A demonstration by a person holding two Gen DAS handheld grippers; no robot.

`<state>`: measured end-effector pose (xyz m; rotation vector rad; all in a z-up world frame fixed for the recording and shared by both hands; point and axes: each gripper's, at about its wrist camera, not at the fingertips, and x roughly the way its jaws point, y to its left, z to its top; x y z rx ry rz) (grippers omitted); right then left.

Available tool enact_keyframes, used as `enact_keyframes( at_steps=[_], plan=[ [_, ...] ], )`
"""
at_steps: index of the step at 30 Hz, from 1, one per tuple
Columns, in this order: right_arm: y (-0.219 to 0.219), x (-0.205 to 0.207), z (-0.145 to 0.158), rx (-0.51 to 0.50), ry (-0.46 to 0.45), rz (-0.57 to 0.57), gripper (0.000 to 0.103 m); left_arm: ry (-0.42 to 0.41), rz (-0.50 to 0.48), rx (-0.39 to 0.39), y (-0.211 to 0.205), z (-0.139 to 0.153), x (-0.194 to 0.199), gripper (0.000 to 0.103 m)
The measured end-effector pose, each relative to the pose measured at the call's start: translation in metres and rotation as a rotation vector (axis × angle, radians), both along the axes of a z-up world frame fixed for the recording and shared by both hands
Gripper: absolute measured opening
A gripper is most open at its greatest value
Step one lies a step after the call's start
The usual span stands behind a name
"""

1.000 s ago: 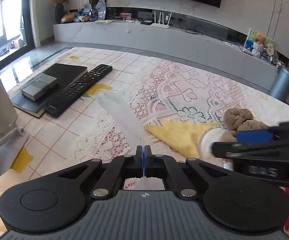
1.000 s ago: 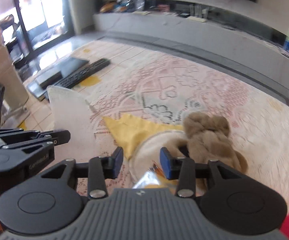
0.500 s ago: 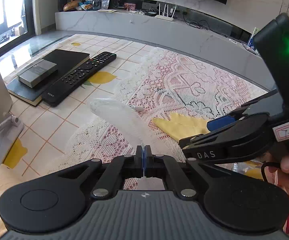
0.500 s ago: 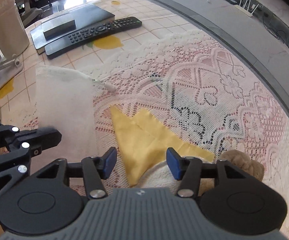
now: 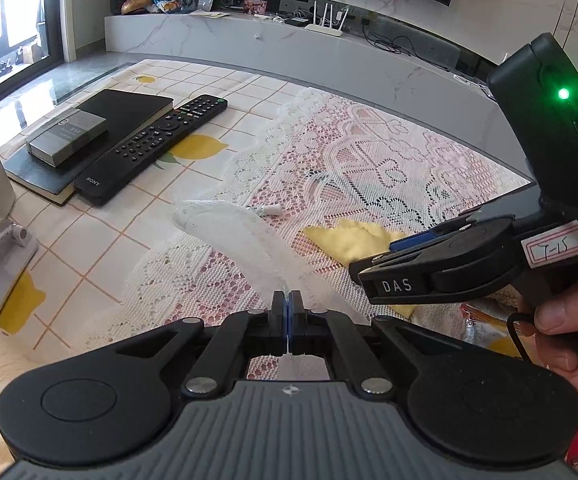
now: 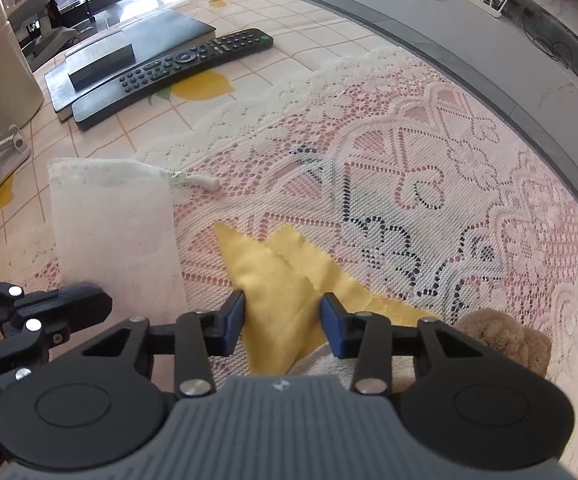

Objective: Organize soft objects
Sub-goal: 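Grasp the yellow cloth with the right gripper and lift it, then carry the sleeve and yellow cloth into the orange box and release both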

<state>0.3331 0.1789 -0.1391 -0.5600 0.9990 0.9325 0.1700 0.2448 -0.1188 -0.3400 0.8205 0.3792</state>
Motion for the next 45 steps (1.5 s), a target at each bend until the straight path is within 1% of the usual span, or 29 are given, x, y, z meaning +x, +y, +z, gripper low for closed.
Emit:
enact_keyframes(
  at_steps=[1,2,3,8,11,14,18,21,24,26,32,36,40,45],
  plan=[
    [0.001,-0.002,0.0,0.002,-0.007,0.005,0.027,-0.001,-0.001,0.001,0.0,0.0,0.0,0.0],
    [0.001,-0.004,0.0,-0.004,-0.025,0.002,0.005,-0.003,-0.002,0.001,0.0,0.0,0.0,0.0],
    [0.001,-0.004,0.0,-0.011,-0.041,-0.004,0.002,-0.004,-0.003,0.001,-0.001,0.0,-0.001,0.0],
    [-0.005,0.001,0.002,0.016,-0.017,-0.068,0.001,-0.034,-0.028,0.025,-0.007,0.005,-0.002,0.0],
    [-0.014,-0.004,0.014,0.069,-0.02,-0.102,0.001,-0.063,-0.049,0.038,-0.011,0.009,-0.004,0.0],
    [-0.025,-0.015,0.033,0.115,-0.054,-0.125,0.001,-0.094,-0.068,0.055,-0.016,0.015,-0.008,0.0],
    [-0.045,-0.027,0.06,0.184,-0.074,-0.171,0.001,-0.141,-0.095,0.095,-0.026,0.028,-0.016,0.0],
    [-0.062,-0.038,0.081,0.227,-0.09,-0.2,0.001,-0.174,-0.127,0.092,-0.034,0.041,-0.023,0.0],
    [-0.081,-0.052,0.103,0.27,-0.123,-0.221,0.001,-0.207,-0.149,0.131,-0.047,0.056,-0.033,0.0],
    [-0.095,-0.06,0.115,0.299,-0.131,-0.245,0.001,-0.229,-0.163,0.129,-0.054,0.068,-0.041,0.0],
    [-0.147,-0.091,0.149,0.38,-0.155,-0.319,0.001,-0.271,-0.221,0.167,-0.084,0.098,-0.066,0.0],
    [-0.192,-0.115,0.168,0.439,-0.171,-0.377,0.001,-0.306,-0.266,0.176,-0.105,0.113,-0.082,0.0],
    [-0.238,-0.142,0.182,0.492,-0.199,-0.431,0.001,-0.342,-0.324,0.192,-0.131,0.129,-0.096,0.0],
    [-0.295,-0.166,0.196,0.538,-0.244,-0.507,0.001,-0.375,-0.409,0.197,-0.164,0.14,-0.1,0.0]
  ],
)
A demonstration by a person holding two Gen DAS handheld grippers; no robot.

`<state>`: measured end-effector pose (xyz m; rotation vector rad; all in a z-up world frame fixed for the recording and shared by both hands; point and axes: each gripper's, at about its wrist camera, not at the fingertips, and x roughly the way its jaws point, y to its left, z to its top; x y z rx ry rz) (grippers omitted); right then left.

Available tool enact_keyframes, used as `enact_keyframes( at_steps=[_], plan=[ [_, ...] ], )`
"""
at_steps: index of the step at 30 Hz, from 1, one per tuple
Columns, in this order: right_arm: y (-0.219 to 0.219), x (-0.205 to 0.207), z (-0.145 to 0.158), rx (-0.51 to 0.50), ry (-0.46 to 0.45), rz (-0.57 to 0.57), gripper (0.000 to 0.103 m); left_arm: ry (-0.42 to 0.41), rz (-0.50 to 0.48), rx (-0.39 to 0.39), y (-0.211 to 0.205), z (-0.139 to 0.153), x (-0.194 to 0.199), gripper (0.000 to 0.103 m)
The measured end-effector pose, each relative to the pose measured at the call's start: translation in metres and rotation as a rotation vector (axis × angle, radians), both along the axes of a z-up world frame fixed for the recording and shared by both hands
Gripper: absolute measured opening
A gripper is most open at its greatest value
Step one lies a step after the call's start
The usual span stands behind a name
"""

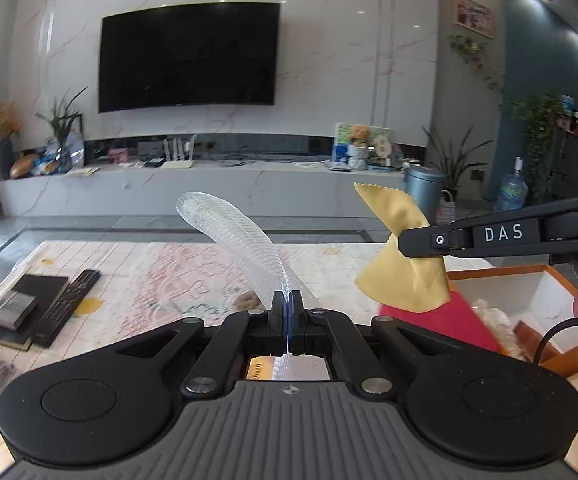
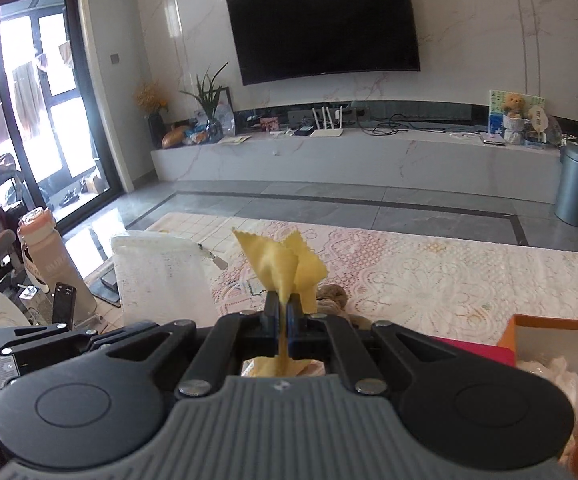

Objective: Organize soft objects
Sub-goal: 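Carry the sleeve and yellow cloth into the orange box and release both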

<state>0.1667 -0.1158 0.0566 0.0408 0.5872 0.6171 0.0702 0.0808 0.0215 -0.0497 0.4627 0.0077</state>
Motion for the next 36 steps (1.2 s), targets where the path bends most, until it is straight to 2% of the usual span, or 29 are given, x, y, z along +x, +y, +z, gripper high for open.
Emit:
enact_keyframes(
  at_steps=[7,12,16,20,25,29,33,36],
  plan=[
    [-0.077,-0.013,0.012,0.008,-0.042,-0.132,0.001,-0.011,-0.15,0.001,-0.05,0.007,0.012,0.0],
    [-0.136,-0.008,0.011,0.038,-0.021,-0.241,0.001,0.0,-0.271,-0.006,-0.093,0.006,0.04,0.0],
    [-0.171,0.003,0.0,0.043,0.005,-0.309,0.001,0.057,-0.365,-0.055,-0.123,-0.001,0.07,0.0],
    [-0.195,0.017,-0.023,0.07,0.091,-0.342,0.001,0.131,-0.446,-0.051,-0.151,-0.016,0.093,0.0],
    [-0.203,0.034,-0.065,0.083,0.232,-0.347,0.001,0.232,-0.485,0.034,-0.179,-0.044,0.109,0.0],
    [-0.205,0.032,-0.1,0.066,0.336,-0.351,0.001,0.312,-0.501,0.094,-0.193,-0.065,0.113,0.0],
    [-0.21,0.04,-0.122,0.064,0.423,-0.377,0.001,0.337,-0.508,0.165,-0.203,-0.075,0.113,0.0],
    [-0.21,0.042,-0.127,0.041,0.442,-0.373,0.003,0.333,-0.508,0.248,-0.21,-0.08,0.106,0.0]
  ],
)
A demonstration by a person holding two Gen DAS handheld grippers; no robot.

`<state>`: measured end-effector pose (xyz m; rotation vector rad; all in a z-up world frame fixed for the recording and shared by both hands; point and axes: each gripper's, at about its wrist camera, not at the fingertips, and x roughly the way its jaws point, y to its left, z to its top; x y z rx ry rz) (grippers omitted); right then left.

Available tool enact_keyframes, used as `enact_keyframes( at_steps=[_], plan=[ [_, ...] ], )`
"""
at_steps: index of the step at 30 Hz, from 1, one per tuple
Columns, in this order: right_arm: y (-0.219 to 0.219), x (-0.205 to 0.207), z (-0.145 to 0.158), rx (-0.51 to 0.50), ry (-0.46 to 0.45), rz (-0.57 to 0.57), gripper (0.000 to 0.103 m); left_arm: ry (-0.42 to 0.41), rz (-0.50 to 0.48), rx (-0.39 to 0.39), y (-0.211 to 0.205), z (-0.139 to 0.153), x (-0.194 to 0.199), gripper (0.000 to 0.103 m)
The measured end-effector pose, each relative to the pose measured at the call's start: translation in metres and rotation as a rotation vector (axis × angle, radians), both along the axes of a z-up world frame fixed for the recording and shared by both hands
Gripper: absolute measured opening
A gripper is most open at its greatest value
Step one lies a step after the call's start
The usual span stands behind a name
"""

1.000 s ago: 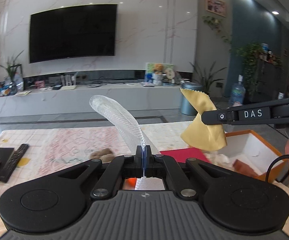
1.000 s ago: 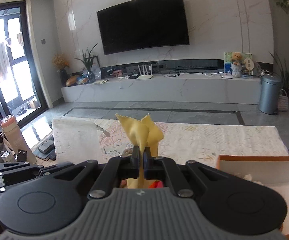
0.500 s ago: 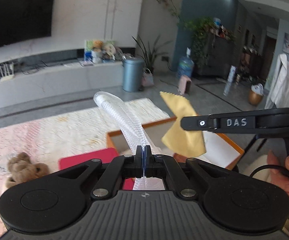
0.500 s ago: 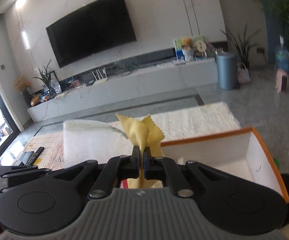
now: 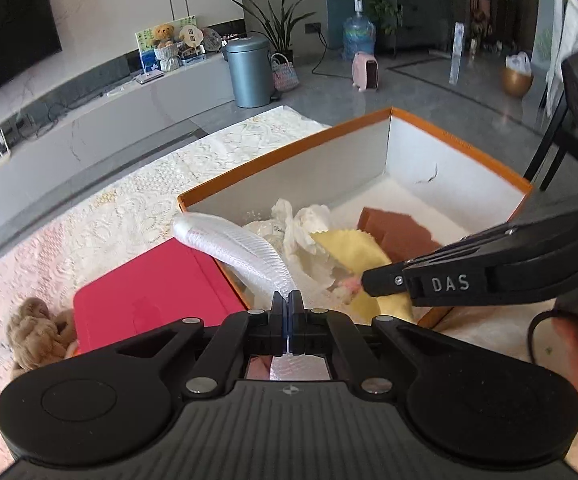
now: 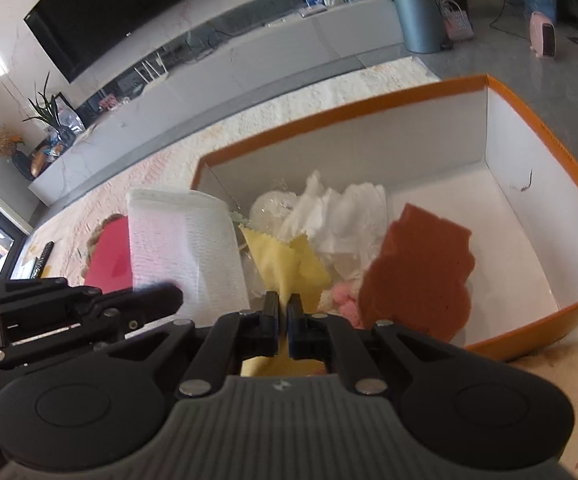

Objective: Organize soft objects
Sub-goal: 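Carry the sleeve and yellow cloth into the orange box and release both, then withdraw both tools from the box back over the bed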

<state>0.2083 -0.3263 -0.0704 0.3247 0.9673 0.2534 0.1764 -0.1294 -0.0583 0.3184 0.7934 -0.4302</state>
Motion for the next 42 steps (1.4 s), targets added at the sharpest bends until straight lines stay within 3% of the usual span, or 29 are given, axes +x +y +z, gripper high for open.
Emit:
enact_keyframes(
  at_steps=[8,10,12,20,21,29,36,42],
  plan=[
    [0.011,0.002,0.001,-0.102,0.036,0.04,0.01,0.024,-0.018,0.035,-0.008,-0.002,-0.003,0.006],
    [0.011,0.0,0.005,-0.113,0.035,0.038,0.018,0.018,-0.014,0.014,-0.006,0.002,-0.004,0.017],
    [0.011,-0.004,0.012,-0.127,0.017,0.038,0.036,0.017,-0.009,-0.012,-0.003,0.007,-0.006,0.022],
    [0.009,-0.017,0.04,-0.204,-0.023,0.018,0.064,-0.058,0.019,-0.056,0.006,0.033,-0.017,0.046],
    [0.008,-0.02,0.044,-0.208,-0.034,0.007,0.067,-0.069,0.02,-0.07,0.009,0.037,-0.019,0.053],
    [0.021,-0.061,0.071,-0.272,-0.2,-0.063,0.072,-0.226,0.105,-0.199,0.039,0.062,-0.049,0.055],
    [0.058,-0.108,0.072,-0.214,-0.319,-0.09,0.074,-0.347,0.205,-0.246,0.088,0.066,-0.079,0.055],
    [0.108,-0.136,0.061,-0.224,-0.427,-0.051,0.074,-0.343,0.334,-0.252,0.136,0.049,-0.104,0.055]
  ],
)
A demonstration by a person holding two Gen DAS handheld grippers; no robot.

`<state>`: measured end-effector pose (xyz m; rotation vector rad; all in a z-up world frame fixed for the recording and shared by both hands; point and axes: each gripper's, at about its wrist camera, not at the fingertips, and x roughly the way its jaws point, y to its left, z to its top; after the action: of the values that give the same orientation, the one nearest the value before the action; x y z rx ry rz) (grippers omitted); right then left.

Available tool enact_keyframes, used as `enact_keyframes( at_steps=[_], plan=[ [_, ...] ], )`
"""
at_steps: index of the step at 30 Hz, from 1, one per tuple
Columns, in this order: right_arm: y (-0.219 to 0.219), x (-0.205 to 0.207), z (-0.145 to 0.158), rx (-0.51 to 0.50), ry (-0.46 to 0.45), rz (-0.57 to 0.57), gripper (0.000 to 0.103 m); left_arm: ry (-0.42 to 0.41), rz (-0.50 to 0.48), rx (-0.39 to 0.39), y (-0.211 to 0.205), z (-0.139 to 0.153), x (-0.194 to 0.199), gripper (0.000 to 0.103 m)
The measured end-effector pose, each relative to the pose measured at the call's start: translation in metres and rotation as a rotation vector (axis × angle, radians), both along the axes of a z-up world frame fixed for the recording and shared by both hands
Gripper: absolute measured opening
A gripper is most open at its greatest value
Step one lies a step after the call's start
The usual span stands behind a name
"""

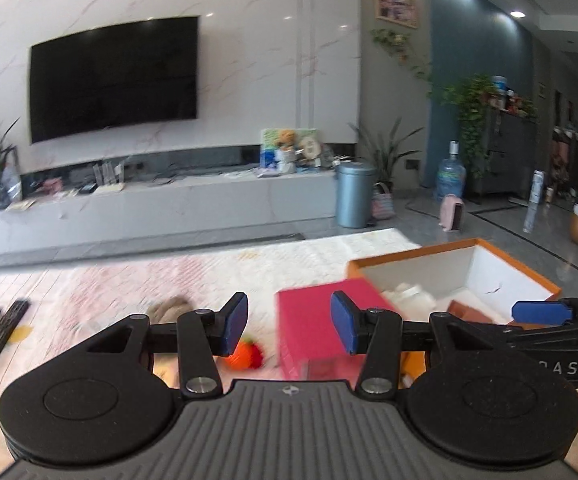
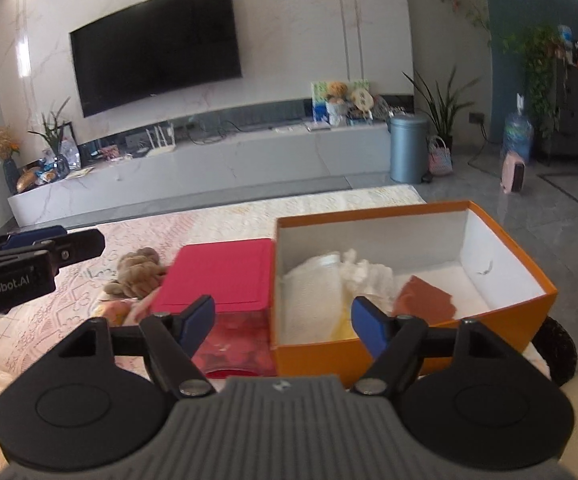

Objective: Organize soft objects
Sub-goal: 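Withdraw both tools from the box back over the bed, then grasp the Deegeo snack packet with the left gripper while the right gripper approaches the brown plush bear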

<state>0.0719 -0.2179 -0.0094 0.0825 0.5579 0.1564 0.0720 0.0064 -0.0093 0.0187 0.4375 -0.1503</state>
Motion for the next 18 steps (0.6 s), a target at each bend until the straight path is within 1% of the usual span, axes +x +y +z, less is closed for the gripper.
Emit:
enact_keyframes(
  at_steps=[2,5,9,11,13,16,18],
  plan=[
    [0.015,-0.003,-0.006,0.009,0.001,0.022,0.074,0.033,0.04,-0.013,0.016,-0.008,-0.006,0.055],
    [0.038,-0.004,-0.017,0.038,0.03,0.065,0.073,0.087,0.098,-0.021,0.037,-0.02,-0.012,0.055],
    [0.068,0.0,-0.03,0.023,0.069,0.13,0.066,0.166,0.158,-0.047,0.062,-0.031,-0.013,0.056],
    [0.085,0.003,-0.037,0.012,0.091,0.162,0.061,0.193,0.188,-0.061,0.074,-0.034,-0.013,0.06],
    [0.099,0.007,-0.042,-0.003,0.099,0.192,0.058,0.202,0.209,-0.075,0.086,-0.038,-0.016,0.067],
    [0.116,0.016,-0.046,-0.029,0.097,0.233,0.052,0.216,0.209,-0.091,0.095,-0.04,-0.016,0.075],
    [0.128,0.023,-0.048,-0.051,0.096,0.26,0.045,0.224,0.204,-0.096,0.102,-0.044,-0.015,0.078]
  ],
)
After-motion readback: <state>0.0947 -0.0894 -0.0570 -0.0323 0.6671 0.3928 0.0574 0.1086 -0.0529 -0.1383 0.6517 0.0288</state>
